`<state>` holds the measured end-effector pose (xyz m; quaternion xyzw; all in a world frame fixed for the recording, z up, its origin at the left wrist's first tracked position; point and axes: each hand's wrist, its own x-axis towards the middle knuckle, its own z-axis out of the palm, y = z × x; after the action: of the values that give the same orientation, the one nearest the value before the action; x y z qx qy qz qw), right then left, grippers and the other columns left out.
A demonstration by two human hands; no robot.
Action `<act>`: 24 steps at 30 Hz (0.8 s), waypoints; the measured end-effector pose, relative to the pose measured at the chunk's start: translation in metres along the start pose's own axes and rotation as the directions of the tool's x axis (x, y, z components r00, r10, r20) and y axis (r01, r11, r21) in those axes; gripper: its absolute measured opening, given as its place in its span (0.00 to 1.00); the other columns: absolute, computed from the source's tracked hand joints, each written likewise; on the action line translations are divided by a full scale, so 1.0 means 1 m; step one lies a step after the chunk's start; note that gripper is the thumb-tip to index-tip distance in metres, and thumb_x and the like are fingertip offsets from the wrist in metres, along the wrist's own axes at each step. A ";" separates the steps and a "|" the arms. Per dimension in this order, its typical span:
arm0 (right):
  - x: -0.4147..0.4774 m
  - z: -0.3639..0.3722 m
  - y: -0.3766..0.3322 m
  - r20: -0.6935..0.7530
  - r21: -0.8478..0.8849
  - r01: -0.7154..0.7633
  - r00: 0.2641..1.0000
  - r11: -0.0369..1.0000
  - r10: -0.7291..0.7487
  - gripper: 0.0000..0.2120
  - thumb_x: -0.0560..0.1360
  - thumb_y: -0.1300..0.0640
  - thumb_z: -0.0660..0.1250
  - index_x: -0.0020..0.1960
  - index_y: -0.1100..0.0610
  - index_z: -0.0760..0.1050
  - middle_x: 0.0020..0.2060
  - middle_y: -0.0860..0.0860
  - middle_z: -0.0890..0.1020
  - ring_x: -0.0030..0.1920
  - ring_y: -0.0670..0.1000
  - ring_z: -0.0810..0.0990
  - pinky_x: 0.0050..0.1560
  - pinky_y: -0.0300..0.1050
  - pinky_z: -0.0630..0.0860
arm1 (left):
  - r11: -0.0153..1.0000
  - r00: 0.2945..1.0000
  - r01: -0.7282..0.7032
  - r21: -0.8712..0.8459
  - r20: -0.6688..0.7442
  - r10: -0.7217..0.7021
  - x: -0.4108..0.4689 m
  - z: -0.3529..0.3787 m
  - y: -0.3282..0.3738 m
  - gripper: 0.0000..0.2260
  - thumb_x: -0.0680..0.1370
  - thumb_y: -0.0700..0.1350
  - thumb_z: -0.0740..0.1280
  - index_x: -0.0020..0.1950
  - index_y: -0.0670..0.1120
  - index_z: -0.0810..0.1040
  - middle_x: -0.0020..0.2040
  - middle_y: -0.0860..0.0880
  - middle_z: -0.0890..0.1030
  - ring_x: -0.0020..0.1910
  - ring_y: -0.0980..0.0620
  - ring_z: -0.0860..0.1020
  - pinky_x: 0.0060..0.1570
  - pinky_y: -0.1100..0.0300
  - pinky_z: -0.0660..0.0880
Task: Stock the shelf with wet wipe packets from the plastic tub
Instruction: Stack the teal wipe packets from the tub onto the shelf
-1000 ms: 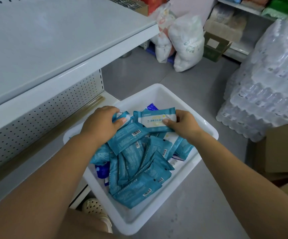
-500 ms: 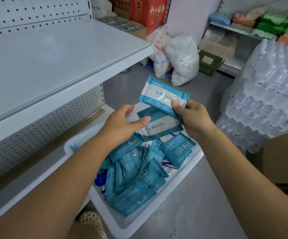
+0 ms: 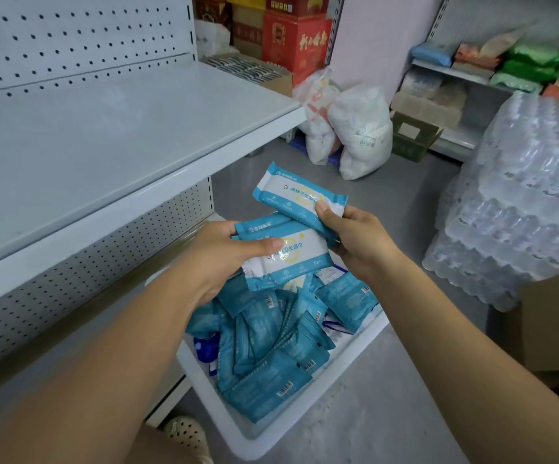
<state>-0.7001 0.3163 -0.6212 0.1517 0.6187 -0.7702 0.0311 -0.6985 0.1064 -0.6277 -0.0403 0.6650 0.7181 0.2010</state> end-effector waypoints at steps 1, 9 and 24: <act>-0.001 0.006 -0.001 0.007 0.011 0.014 1.000 1.000 -0.014 0.08 0.79 0.57 0.69 0.55 0.61 0.80 0.45 0.53 0.87 0.41 0.48 0.86 0.39 0.39 0.81 | 1.000 1.000 -0.001 -0.001 0.001 0.001 -0.003 -0.003 0.005 0.21 0.62 0.41 0.81 0.54 0.42 0.84 0.50 0.42 0.87 0.50 0.44 0.86 0.53 0.49 0.81; 0.000 0.080 -0.018 0.070 0.047 0.192 0.978 0.980 -0.195 0.06 0.80 0.59 0.68 0.55 0.59 0.80 0.52 0.53 0.86 0.51 0.50 0.85 0.53 0.44 0.81 | 0.998 0.988 -0.060 0.010 -0.139 0.061 -0.042 -0.066 0.048 0.15 0.70 0.36 0.77 0.56 0.42 0.84 0.50 0.43 0.87 0.50 0.45 0.86 0.50 0.50 0.83; -0.025 0.299 -0.032 0.389 -0.008 0.227 0.898 0.974 -0.206 0.17 0.77 0.60 0.71 0.64 0.58 0.71 0.57 0.55 0.83 0.54 0.54 0.85 0.49 0.49 0.83 | 0.972 0.779 -0.224 0.066 -0.588 0.219 -0.201 -0.263 0.092 0.12 0.74 0.41 0.75 0.57 0.42 0.83 0.50 0.46 0.87 0.51 0.47 0.86 0.54 0.51 0.80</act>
<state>-0.7422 0.0321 -0.5276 -0.0735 0.6335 -0.7670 0.0705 -0.6005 -0.1994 -0.5058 -0.1841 0.6917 0.6909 -0.1018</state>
